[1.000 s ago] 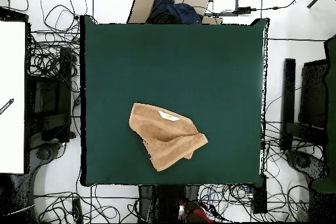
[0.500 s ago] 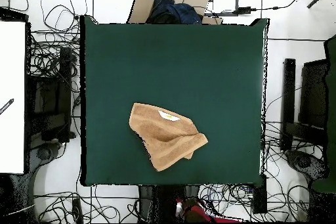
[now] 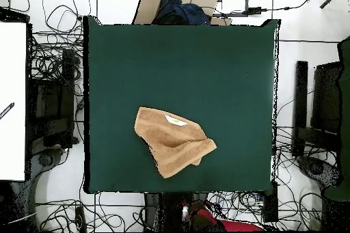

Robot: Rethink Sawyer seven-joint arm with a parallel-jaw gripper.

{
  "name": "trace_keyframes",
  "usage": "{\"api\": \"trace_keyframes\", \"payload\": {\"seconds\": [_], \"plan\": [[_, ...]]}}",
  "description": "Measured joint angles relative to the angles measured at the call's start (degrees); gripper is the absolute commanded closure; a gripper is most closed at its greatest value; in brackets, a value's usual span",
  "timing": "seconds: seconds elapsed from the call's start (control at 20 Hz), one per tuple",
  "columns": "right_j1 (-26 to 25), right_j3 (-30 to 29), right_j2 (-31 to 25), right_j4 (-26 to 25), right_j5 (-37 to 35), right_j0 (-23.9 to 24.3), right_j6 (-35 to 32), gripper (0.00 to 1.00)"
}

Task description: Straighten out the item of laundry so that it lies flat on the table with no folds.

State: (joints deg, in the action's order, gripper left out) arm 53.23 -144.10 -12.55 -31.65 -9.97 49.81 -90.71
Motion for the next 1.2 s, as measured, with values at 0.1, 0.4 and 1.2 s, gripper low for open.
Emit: {"api": "trace_keyframes", "payload": {"seconds": [0.1, 0.4, 1.2], "plan": [[0.03, 0.21, -0.39, 0.22, 0.0, -0.1, 0.0, 0.0], [-0.05, 0.82, -1.97, 0.77, 0.0, -0.69, 0.0, 0.0], [-8.37, 8.74, -1.01, 1.29, 0.0, -11.44, 0.0, 0.0]]}}
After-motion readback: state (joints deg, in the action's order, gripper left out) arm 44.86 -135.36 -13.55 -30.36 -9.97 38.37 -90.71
